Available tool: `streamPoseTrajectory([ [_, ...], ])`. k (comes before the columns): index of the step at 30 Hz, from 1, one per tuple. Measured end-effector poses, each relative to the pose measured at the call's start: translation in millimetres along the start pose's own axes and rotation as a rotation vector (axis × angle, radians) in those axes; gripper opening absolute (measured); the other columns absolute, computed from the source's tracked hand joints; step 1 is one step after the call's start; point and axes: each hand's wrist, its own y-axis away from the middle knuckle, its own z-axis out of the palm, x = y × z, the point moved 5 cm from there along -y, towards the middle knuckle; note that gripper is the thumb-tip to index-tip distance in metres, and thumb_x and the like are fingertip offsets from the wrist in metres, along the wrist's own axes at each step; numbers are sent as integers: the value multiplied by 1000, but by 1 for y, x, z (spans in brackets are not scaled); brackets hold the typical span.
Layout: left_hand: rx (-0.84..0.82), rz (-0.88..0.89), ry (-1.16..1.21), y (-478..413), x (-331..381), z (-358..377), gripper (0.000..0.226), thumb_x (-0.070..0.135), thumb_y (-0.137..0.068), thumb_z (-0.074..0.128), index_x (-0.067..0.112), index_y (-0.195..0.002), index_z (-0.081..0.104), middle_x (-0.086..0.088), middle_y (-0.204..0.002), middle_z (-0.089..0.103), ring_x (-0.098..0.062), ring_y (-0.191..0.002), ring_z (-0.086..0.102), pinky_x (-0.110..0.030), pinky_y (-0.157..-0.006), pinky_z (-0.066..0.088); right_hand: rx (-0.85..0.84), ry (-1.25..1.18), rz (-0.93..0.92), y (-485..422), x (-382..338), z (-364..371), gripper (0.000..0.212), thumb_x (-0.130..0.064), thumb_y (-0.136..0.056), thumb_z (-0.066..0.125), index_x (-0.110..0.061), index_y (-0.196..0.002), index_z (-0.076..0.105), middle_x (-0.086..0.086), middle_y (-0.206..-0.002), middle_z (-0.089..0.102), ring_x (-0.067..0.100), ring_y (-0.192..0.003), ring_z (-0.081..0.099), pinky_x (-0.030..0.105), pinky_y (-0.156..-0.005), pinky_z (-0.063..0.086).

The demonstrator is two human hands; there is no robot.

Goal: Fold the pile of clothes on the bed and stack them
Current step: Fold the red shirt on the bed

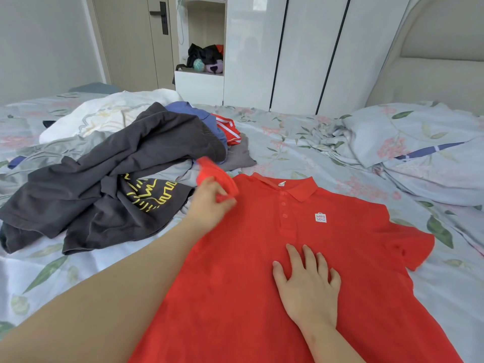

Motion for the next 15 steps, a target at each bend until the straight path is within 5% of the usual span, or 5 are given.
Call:
streamPoseTrajectory([
  [2,-373,-1,-120,5,-4,35,28,20,-80,72,22,-72,46,-13,-141,37,-21,-134,35,-22,-100,28,-3,-15,-2,0,-1,-1,58,-61,-94,17,-42,-148,12,-8,-159,10,18,-146,4,43,-116,6],
  [4,-512,-49,-346,12,-16,51,30,41,-80,68,25,-100,53,-4,-141,34,-22,-137,31,-39,-111,23,-7,-30,-8,0,-1,-1,58,-61,-94,18,-42,-148,12,-8,-159,10,17,-147,3,43,-116,5],
  [6,-505,-65,-540,17,-23,57,76,57,-83,56,27,-145,24,-3,-154,20,-21,-144,16,-49,-115,13,-3,-39,-15,-2,0,-2,58,-62,-94,18,-42,-148,13,-8,-159,9,17,-147,2,42,-116,5],
  [8,-473,-50,-666,20,-21,62,81,63,-89,39,31,-151,0,-5,-160,5,-21,-147,2,-52,-116,5,-12,-60,-48,-4,2,-4,58,-62,-94,21,-41,-148,15,-8,-159,10,15,-147,2,40,-117,5],
  [15,-218,179,-778,47,-9,60,73,59,-83,-2,37,-147,24,4,-157,20,-17,-147,1,-53,-115,-6,230,25,133,-25,99,-35,54,-51,-92,42,-27,-140,40,0,-153,30,21,-143,20,42,-113,16],
])
